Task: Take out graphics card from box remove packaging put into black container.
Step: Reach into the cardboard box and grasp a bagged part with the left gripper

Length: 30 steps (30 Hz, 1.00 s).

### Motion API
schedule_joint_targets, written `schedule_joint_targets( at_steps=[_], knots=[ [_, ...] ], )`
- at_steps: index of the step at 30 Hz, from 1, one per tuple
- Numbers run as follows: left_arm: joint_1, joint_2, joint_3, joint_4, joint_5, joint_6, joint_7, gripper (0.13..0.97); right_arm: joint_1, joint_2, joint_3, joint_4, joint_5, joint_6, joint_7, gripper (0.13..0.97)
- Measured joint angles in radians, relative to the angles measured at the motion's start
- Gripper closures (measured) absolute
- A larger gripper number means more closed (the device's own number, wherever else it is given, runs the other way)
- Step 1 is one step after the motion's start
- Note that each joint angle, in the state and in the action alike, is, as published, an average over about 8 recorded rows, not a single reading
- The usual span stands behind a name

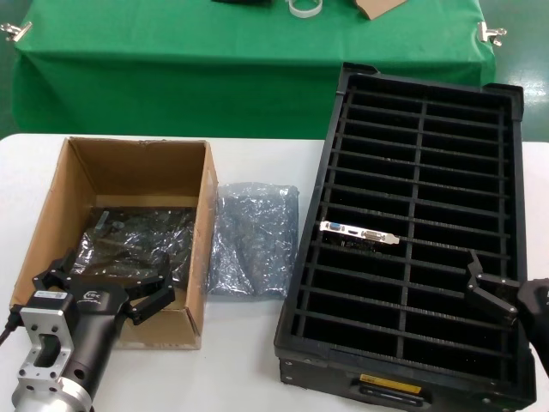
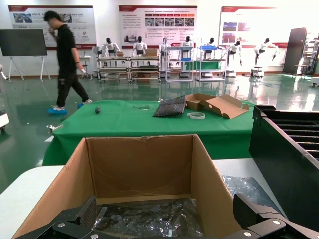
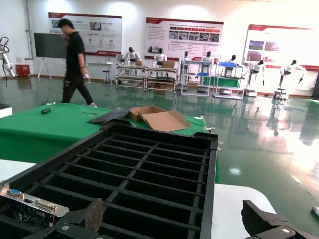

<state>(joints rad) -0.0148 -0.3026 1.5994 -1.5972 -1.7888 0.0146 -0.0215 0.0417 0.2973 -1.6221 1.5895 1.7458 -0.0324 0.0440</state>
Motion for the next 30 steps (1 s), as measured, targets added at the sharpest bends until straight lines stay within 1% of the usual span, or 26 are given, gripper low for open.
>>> schedule_joint_targets(
  at_steps=[28, 30],
  knots=[
    [0.000, 0.000, 0.000, 0.000, 0.000, 0.000, 0.000, 0.132, 0.000, 0.000, 0.000, 0.000, 0.000, 0.000, 0.000, 0.129],
    [0.000, -0.004, 0.002, -0.001, -0.004, -0.005, -0.001, 0.132, 0.000, 0.000, 0.000, 0.000, 0.000, 0.000, 0.000, 0.129]
  ],
)
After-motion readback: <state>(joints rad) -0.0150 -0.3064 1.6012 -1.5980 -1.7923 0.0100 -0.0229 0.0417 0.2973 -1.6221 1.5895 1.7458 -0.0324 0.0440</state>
